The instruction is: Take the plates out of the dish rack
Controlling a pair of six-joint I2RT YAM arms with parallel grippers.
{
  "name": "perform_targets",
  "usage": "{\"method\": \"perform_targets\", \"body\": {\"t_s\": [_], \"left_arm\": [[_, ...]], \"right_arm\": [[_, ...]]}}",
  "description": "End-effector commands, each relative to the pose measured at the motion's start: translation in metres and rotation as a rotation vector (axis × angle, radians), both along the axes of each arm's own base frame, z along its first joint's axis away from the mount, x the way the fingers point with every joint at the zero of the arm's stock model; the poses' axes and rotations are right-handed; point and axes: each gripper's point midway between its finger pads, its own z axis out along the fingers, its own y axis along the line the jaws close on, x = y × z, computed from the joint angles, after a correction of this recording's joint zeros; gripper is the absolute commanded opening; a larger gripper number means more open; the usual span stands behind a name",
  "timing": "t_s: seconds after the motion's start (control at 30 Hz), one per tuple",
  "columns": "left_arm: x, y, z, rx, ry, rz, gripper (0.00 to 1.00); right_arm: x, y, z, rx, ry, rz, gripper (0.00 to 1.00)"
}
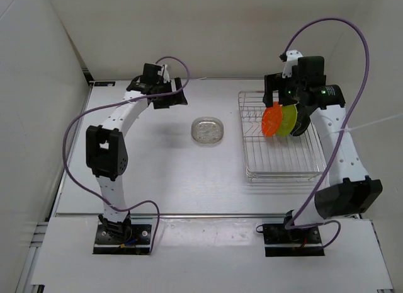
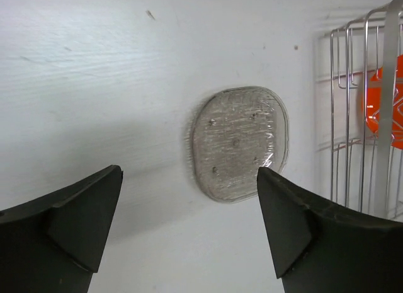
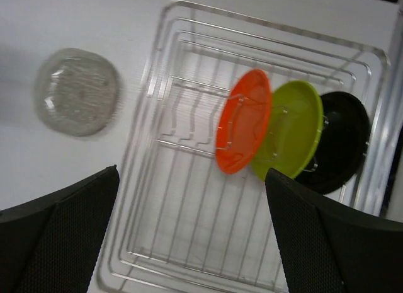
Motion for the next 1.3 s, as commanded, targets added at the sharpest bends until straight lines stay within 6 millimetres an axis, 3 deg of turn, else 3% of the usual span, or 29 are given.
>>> {"method": "perform_targets", "body": {"t_s": [0.0, 0.07, 0.23, 0.27, 0.33, 0.37, 0.4, 0.5, 0.57, 0.6, 0.7, 0.83, 0.9, 0.93, 1.07, 1.27], "left_arm": [[0.002, 0.032, 0.097, 0.059, -0.229, 0.044, 1.00], [-0.003, 0.042, 0.121, 0.115, -0.273, 0.034, 1.00], [-0.011, 0.073, 0.148, 0.251, -0.311, 0.065, 1.00], [-0.021, 0.077, 0.150, 0.267, -0.317, 0.064, 1.00], [-0.028, 0.087, 0.152, 0.285, -0.329, 0.075, 1.00], [-0.034, 0.093, 0.164, 0.294, -0.359, 0.098, 1.00], [-0.040, 0.095, 0.155, 0.308, -0.342, 0.087, 1.00], [-0.050, 0.107, 0.157, 0.339, -0.355, 0.104, 1.00], [-0.054, 0.118, 0.156, 0.344, -0.349, 0.124, 1.00], [-0.055, 0.118, 0.153, 0.344, -0.347, 0.124, 1.00], [-0.060, 0.123, 0.157, 0.343, -0.355, 0.135, 1.00], [-0.061, 0.134, 0.157, 0.354, -0.350, 0.163, 1.00], [-0.061, 0.138, 0.152, 0.358, -0.338, 0.169, 1.00], [-0.061, 0.138, 0.152, 0.358, -0.338, 0.170, 1.00], [-0.061, 0.144, 0.148, 0.351, -0.322, 0.184, 1.00], [-0.061, 0.150, 0.149, 0.345, -0.328, 0.197, 1.00]], "right_arm": [[0.030, -0.039, -0.028, -0.089, 0.028, -0.103, 1.00], [0.043, -0.049, -0.042, -0.151, 0.040, -0.136, 0.96], [0.069, -0.058, -0.058, -0.223, 0.062, -0.152, 0.73], [0.076, -0.060, -0.068, -0.247, 0.080, -0.153, 0.69], [0.086, -0.063, -0.076, -0.267, 0.096, -0.171, 0.66], [0.088, -0.067, -0.082, -0.291, 0.107, -0.180, 0.66], [0.091, -0.068, -0.084, -0.298, 0.110, -0.186, 0.64], [0.098, -0.074, -0.094, -0.329, 0.118, -0.204, 0.63], [0.100, -0.075, -0.114, -0.351, 0.155, -0.198, 0.63], [0.100, -0.075, -0.114, -0.352, 0.155, -0.198, 0.56], [0.099, -0.075, -0.128, -0.359, 0.187, -0.193, 0.54], [0.097, -0.078, -0.150, -0.379, 0.239, -0.191, 0.36], [0.097, -0.079, -0.150, -0.386, 0.238, -0.199, 0.34], [0.096, -0.080, -0.158, -0.391, 0.256, -0.196, 0.25], [0.096, -0.080, -0.158, -0.391, 0.256, -0.196, 0.26], [0.096, -0.080, -0.161, -0.407, 0.262, -0.222, 0.03]]}}
